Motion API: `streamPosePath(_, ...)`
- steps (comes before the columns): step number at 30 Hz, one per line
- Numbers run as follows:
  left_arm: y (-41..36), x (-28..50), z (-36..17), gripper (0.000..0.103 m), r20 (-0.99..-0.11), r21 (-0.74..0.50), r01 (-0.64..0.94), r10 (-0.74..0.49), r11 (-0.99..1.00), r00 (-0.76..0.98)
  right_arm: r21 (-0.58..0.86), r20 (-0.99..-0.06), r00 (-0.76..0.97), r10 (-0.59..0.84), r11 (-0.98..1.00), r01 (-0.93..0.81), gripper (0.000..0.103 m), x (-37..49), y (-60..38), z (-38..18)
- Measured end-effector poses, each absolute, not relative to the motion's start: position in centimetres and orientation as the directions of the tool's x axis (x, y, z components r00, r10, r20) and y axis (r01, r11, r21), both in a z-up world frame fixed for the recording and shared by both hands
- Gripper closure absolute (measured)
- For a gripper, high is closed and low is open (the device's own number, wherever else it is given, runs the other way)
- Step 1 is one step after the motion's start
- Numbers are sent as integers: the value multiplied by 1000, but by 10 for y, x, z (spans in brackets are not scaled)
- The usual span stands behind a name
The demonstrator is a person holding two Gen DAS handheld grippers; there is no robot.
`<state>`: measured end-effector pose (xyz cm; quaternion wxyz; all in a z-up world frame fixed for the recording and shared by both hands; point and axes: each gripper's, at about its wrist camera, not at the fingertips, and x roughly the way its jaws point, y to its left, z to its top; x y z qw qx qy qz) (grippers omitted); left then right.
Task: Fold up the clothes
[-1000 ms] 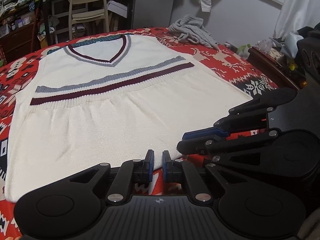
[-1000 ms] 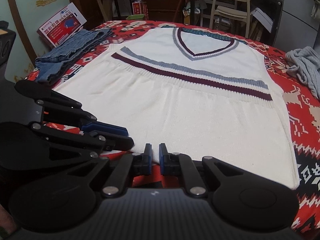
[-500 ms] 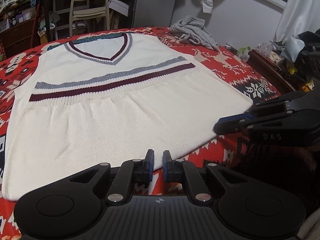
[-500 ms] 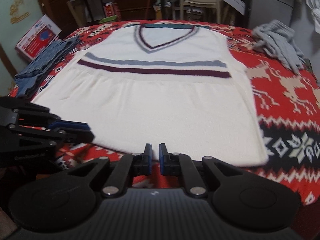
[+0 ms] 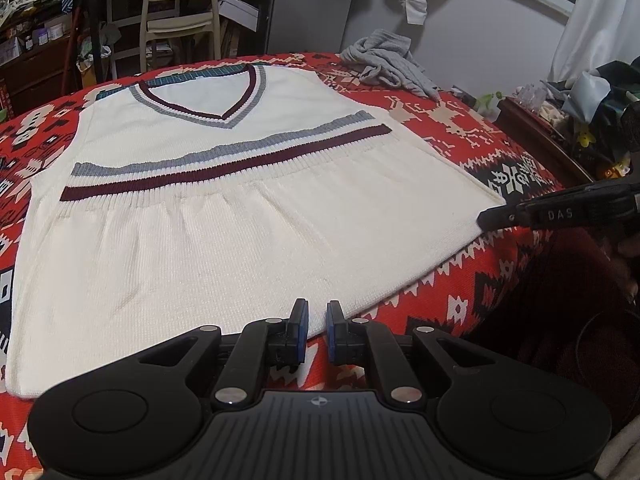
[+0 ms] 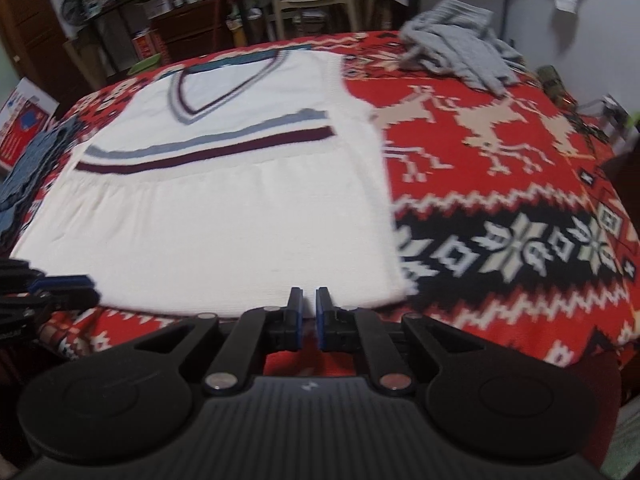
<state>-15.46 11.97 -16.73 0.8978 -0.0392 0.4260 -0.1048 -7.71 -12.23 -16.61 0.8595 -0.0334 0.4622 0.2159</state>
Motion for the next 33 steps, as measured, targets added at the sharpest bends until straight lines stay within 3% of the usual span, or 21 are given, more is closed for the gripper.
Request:
streamPosePath(7, 120, -155, -167, 94, -757, -159, 155, -221, 975, 615, 159, -806, 508, 304, 938, -309, 98, -63, -154, -166)
streamPosePath(9, 120, -155, -167, 94, -757, -158, 154, -220, 975, 615, 152, -807, 508, 303, 936, -318, 92, -65, -151, -164)
streamPosePath(24, 132, -157, -166, 94, -755, -209, 105, -228, 972, 615, 184, -781, 358, 512, 736, -652, 93, -115, -20, -161)
streamPosePath(33, 159, -164, -164, 94, -757, -255, 19, -212, 967, 619, 199, -781, 288, 555, 657, -727, 93, -122, 11, -164)
